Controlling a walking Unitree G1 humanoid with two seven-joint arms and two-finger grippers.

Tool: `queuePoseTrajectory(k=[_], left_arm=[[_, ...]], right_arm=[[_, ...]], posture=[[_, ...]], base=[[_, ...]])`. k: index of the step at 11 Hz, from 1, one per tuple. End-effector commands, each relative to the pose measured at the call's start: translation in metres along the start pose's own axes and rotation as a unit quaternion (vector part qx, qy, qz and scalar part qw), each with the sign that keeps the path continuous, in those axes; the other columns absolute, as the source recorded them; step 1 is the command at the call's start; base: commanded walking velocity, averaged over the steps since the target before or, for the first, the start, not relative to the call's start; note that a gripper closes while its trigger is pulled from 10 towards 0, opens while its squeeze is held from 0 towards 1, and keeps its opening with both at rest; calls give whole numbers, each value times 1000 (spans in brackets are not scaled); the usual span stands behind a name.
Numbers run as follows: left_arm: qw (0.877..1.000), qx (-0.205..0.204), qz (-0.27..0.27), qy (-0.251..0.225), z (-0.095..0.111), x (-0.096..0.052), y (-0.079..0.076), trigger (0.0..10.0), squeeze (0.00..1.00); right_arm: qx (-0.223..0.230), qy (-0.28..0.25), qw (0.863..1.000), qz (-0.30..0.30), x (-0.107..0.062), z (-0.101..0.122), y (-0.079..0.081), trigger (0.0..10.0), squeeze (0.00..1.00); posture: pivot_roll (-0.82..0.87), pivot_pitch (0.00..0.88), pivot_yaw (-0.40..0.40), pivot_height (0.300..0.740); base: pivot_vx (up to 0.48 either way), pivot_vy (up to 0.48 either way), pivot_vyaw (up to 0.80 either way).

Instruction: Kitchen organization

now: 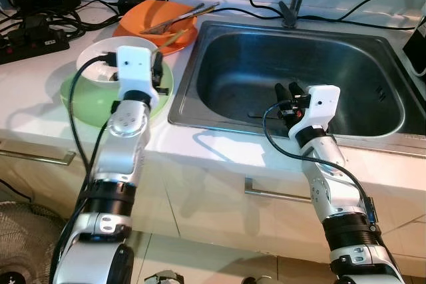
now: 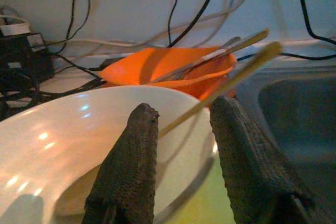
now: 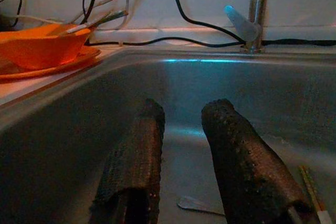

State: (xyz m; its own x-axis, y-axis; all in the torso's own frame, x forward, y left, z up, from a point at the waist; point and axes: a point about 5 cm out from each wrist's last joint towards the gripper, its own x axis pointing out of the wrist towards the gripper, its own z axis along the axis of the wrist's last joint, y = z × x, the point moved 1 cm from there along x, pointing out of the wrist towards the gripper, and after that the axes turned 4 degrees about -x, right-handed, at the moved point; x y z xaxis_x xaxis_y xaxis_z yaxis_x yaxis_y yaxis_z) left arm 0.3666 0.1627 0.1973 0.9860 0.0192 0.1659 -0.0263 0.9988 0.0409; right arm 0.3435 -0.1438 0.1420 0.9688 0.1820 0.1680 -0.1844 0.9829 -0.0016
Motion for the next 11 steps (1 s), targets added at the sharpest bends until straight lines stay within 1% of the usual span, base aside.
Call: queuePoseTrajectory(k=[1,5,6,7,8,9,10,11], left_arm=[[1000,6,18,22,-9,-5,9,10000,0],[999,16,33,19,-3,-10,22,10000,0],[999,16,38,11,3,-10,25,10000,0],[999,14,37,-19,21,-8,27,10000,0],[999,13,38,-30,27,-7,28,10000,0],[998,15,32,-50,39,-6,27,10000,0],[996,27,-1,-81,53,-5,18,10000,0],[990,57,-52,-118,67,-8,3,10000,0]], right_arm=[[-2,17,1000,2,-1,-7,-1,10000,0],[-3,15,1000,3,2,-6,-1,10000,0],[-4,13,1000,3,3,-5,-2,10000,0],[-5,8,1000,-1,5,-2,-5,10000,0],[-5,6,1000,-3,6,-1,-5,10000,0],[-4,3,1000,-4,7,0,-5,10000,0],[-3,3,1000,-5,7,-1,-4,10000,0],[-1,3,1000,-6,7,-1,-4,10000,0]], posture=[[43,70,1,740],[57,56,0,740],[59,56,-1,740],[61,47,1,740],[61,47,2,740],[61,44,2,740],[62,49,3,740],[61,53,4,740]], base=[[0,0,0],[0,0,0],[0,0,0],[0,0,0],[0,0,0],[0,0,0],[0,0,0],[0,0,0]])
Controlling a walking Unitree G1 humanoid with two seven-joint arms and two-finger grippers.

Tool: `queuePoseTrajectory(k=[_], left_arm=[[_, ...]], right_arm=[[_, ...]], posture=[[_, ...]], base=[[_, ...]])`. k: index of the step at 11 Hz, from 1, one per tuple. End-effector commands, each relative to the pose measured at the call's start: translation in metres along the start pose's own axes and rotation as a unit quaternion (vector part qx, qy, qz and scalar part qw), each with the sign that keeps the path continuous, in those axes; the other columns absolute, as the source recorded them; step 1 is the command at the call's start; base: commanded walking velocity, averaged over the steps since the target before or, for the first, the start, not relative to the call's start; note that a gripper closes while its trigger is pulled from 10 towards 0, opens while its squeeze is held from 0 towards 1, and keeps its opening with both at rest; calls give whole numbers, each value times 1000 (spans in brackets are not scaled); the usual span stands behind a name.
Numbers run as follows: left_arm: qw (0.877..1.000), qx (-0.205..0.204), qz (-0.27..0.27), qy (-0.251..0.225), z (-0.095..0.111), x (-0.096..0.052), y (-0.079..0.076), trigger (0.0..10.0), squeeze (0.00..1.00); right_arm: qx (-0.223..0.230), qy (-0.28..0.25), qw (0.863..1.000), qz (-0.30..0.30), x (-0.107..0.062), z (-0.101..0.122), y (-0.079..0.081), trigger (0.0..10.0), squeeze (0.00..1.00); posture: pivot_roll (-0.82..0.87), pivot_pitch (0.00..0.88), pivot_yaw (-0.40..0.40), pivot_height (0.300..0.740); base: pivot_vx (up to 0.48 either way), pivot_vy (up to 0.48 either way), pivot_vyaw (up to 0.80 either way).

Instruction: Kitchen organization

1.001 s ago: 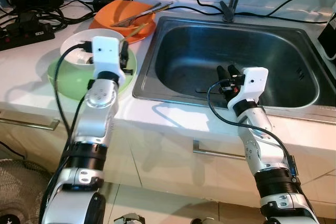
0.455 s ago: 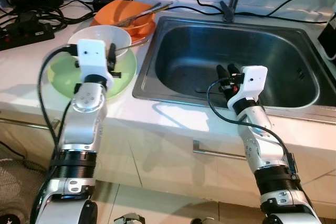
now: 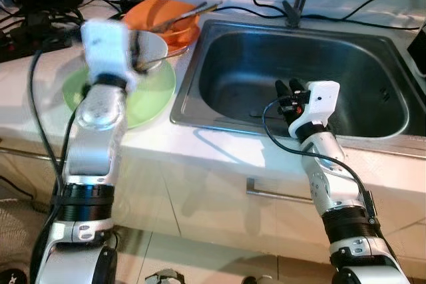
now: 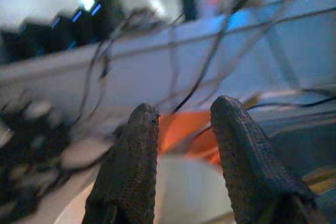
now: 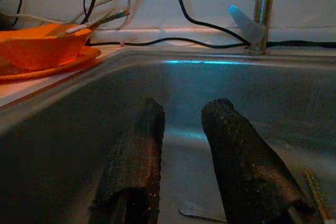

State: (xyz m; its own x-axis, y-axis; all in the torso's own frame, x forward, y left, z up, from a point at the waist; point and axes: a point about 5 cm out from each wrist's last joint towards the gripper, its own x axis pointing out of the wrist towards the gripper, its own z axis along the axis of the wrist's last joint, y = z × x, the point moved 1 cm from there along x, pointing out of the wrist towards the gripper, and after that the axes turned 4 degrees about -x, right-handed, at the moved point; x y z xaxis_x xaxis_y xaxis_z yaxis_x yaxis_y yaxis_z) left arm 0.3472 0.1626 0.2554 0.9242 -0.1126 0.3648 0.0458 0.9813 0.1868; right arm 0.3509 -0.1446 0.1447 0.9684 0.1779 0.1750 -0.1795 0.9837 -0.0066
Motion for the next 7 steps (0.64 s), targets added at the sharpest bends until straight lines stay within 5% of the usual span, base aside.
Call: queuePoseTrajectory(k=[1,2,3,4,5,7], left_arm=[[999,28,-36,-27,11,2,-11,10000,0],[994,67,-78,-36,12,2,-25,10000,404],[987,102,-115,-35,9,2,-38,10000,1000],[979,141,-145,-25,3,3,-50,10000,325],[973,165,-161,-15,-2,5,-57,10000,0],[962,212,-172,-4,-7,19,-68,10000,0]], right_arm=[[3,6,1000,-5,-1,-3,-1,10000,0],[4,7,1000,-6,-1,-4,-1,10000,0],[5,9,1000,-7,-2,-6,-1,10000,0],[6,9,1000,-8,-1,-6,-1,10000,0],[6,9,1000,-8,-1,-6,-1,10000,0],[8,9,1000,-2,1,-6,3,10000,0]], posture=[[60,54,4,740],[56,58,4,740],[54,61,5,740],[54,62,6,740],[56,60,4,740],[50,60,4,740]], base=[[0,0,0],[0,0,0],[0,0,0],[0,0,0],[0,0,0],[0,0,0]])
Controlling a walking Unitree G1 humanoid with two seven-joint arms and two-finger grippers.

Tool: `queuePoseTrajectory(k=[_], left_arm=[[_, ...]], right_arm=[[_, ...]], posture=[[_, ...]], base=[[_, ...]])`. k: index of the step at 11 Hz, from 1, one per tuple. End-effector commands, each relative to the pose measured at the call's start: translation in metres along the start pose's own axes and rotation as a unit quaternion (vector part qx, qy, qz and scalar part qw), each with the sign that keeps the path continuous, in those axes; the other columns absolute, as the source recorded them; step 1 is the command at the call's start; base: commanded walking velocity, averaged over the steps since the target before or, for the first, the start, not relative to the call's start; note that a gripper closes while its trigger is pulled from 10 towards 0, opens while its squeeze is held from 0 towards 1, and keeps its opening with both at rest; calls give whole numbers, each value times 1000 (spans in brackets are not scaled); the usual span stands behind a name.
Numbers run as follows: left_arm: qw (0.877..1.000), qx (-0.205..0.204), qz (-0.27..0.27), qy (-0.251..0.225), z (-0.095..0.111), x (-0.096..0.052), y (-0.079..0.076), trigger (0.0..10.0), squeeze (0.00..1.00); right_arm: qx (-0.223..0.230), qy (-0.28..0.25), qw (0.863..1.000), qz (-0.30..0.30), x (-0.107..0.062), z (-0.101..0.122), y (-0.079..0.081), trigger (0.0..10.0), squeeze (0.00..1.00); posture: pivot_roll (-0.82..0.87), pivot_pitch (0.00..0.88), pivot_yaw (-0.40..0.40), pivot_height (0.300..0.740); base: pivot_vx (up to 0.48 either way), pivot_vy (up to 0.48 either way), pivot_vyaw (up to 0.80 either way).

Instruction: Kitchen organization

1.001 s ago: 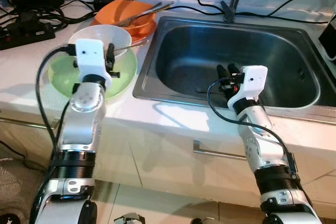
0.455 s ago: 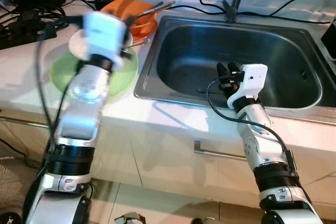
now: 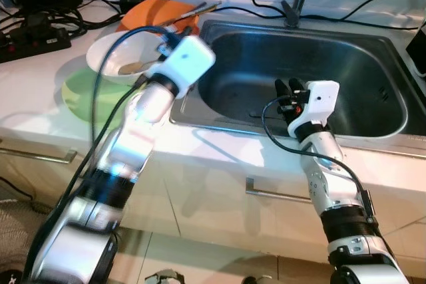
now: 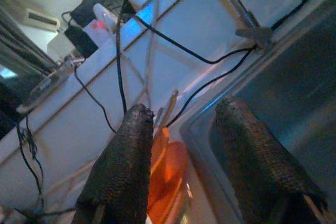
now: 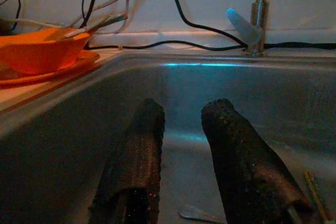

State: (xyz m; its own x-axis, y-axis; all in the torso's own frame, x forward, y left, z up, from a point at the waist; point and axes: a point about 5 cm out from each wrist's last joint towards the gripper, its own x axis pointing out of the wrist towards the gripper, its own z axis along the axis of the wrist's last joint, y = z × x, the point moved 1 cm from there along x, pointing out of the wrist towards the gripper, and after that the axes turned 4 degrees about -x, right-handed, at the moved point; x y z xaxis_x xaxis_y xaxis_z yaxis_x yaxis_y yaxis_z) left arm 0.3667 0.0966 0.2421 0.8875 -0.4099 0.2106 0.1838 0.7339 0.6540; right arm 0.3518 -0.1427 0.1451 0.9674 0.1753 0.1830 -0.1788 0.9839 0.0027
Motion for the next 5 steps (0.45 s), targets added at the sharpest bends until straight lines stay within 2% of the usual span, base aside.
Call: queuePoseTrajectory(k=[1,3,5], left_arm=[[999,33,-7,4,0,5,-2,10000,0],[997,72,-11,16,-2,11,-1,10000,0],[995,92,-12,41,-9,11,0,10000,0]], right_arm=[[4,13,1000,-2,-1,-6,0,10000,0],[4,13,1000,-6,0,-6,-1,10000,0],[5,13,1000,-6,-1,-7,0,10000,0]], posture=[[49,60,5,740],[45,56,10,740],[49,55,7,740]], base=[[0,0,0],[0,0,0],[0,0,0]])
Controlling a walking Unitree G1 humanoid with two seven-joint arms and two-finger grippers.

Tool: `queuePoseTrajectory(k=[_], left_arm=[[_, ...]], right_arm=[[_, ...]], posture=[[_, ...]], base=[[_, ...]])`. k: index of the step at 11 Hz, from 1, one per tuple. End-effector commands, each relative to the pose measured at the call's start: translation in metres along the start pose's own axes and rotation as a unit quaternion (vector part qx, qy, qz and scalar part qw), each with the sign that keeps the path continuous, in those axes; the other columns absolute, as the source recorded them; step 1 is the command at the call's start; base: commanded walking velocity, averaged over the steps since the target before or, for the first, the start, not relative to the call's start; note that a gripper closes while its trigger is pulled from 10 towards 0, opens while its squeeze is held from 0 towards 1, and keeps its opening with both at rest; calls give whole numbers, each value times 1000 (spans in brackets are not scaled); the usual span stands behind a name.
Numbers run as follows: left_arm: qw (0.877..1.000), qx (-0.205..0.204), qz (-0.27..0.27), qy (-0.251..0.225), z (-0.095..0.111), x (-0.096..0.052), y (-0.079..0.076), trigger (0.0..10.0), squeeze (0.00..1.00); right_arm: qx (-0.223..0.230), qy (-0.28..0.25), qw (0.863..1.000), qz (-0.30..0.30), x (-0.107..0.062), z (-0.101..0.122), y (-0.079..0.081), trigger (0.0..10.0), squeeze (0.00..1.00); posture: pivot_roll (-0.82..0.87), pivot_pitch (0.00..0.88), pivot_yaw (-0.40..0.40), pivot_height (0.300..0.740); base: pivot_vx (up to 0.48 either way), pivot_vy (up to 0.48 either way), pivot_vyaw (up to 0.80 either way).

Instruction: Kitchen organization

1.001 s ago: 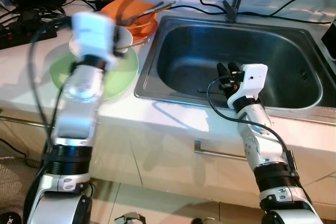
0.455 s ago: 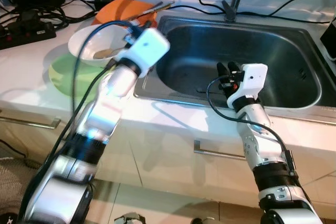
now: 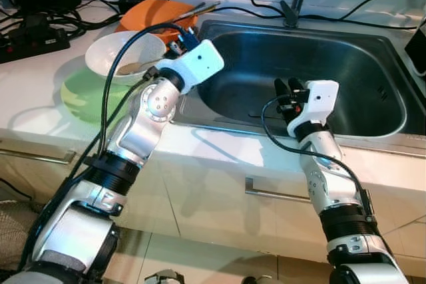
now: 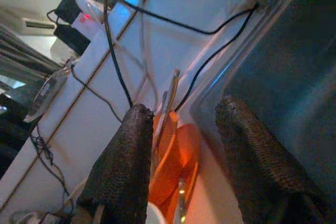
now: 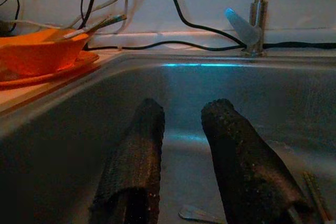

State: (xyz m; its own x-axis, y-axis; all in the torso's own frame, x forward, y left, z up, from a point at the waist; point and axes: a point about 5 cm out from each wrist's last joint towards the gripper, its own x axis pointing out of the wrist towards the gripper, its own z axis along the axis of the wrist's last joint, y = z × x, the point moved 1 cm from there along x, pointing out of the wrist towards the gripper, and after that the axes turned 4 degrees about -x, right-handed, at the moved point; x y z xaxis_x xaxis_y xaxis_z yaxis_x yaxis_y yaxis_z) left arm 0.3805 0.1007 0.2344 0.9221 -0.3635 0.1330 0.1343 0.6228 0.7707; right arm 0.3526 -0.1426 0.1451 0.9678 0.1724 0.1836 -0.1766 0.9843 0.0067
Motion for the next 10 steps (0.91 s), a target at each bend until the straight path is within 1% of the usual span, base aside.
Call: queuePoseTrajectory(k=[1,3,7,10], left_arm=[[1000,17,0,7,-1,1,1,10000,0],[1000,17,6,18,-6,1,1,10000,0],[998,26,-5,61,-21,2,-6,10000,0],[998,24,1,66,-23,7,-6,10000,0]], right_arm=[[4,13,1000,-3,-1,-7,0,10000,0],[3,13,1000,-1,-1,-7,0,10000,0],[4,11,1000,3,0,-6,3,10000,0],[4,10,1000,4,0,-7,4,10000,0]], posture=[[49,56,6,740],[47,54,6,740],[42,44,7,740],[37,22,9,740]], base=[[0,0,0],[0,0,0],[0,0,0],[0,0,0]])
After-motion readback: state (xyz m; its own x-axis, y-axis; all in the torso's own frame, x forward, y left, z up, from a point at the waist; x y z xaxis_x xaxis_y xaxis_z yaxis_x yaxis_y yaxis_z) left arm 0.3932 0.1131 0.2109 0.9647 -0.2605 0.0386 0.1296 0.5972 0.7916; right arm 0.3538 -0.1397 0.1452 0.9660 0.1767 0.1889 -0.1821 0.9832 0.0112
